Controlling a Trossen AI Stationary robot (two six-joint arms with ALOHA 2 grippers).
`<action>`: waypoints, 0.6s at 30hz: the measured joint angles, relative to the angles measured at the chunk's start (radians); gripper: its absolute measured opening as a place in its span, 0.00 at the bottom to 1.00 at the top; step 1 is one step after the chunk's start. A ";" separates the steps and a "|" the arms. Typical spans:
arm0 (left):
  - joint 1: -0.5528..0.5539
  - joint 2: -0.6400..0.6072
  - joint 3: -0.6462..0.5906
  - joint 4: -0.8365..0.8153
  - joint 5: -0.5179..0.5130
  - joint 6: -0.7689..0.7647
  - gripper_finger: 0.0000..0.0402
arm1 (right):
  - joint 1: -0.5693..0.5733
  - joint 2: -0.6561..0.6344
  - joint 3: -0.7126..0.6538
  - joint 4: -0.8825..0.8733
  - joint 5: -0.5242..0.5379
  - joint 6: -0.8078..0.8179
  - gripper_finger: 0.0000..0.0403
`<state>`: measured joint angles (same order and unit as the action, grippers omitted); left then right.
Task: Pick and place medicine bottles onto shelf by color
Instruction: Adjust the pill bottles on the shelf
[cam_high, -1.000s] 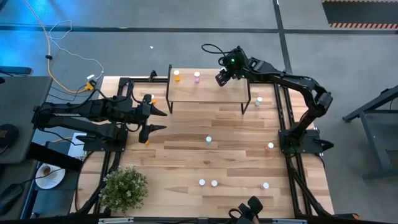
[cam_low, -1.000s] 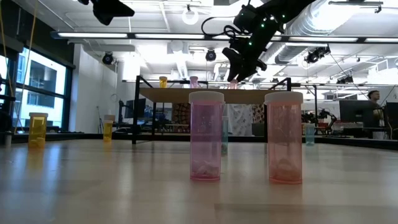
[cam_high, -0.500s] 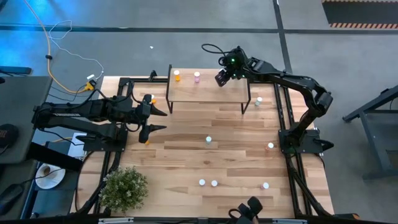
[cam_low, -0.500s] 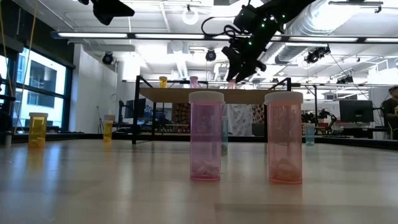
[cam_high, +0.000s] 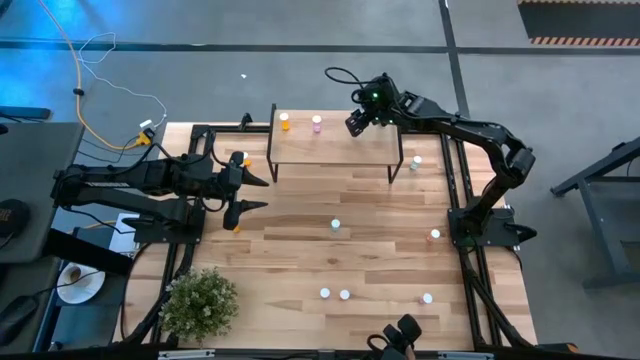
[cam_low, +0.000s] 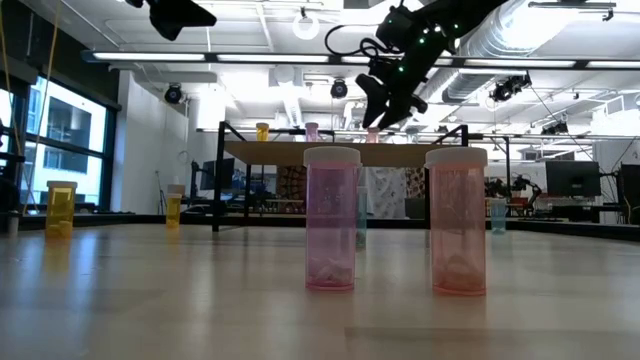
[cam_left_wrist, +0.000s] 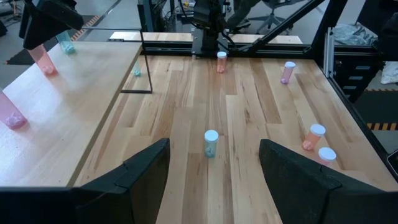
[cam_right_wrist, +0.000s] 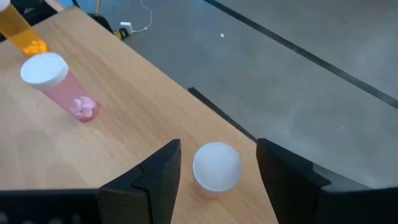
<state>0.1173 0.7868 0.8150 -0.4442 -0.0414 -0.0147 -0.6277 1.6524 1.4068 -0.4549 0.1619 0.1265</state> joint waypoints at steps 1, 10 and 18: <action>0.000 0.000 0.000 0.000 0.000 0.000 0.59 | 0.000 0.000 0.000 0.007 0.000 0.000 0.50; 0.000 0.000 0.000 0.000 0.000 0.000 0.59 | -0.004 -0.019 0.000 0.034 0.014 -0.014 0.50; 0.000 0.000 0.000 0.002 0.000 0.000 0.59 | 0.008 -0.055 0.000 0.094 -0.062 -0.070 0.50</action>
<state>0.1169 0.7872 0.8150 -0.4424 -0.0414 -0.0151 -0.6200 1.5971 1.4067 -0.3604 0.1000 0.0560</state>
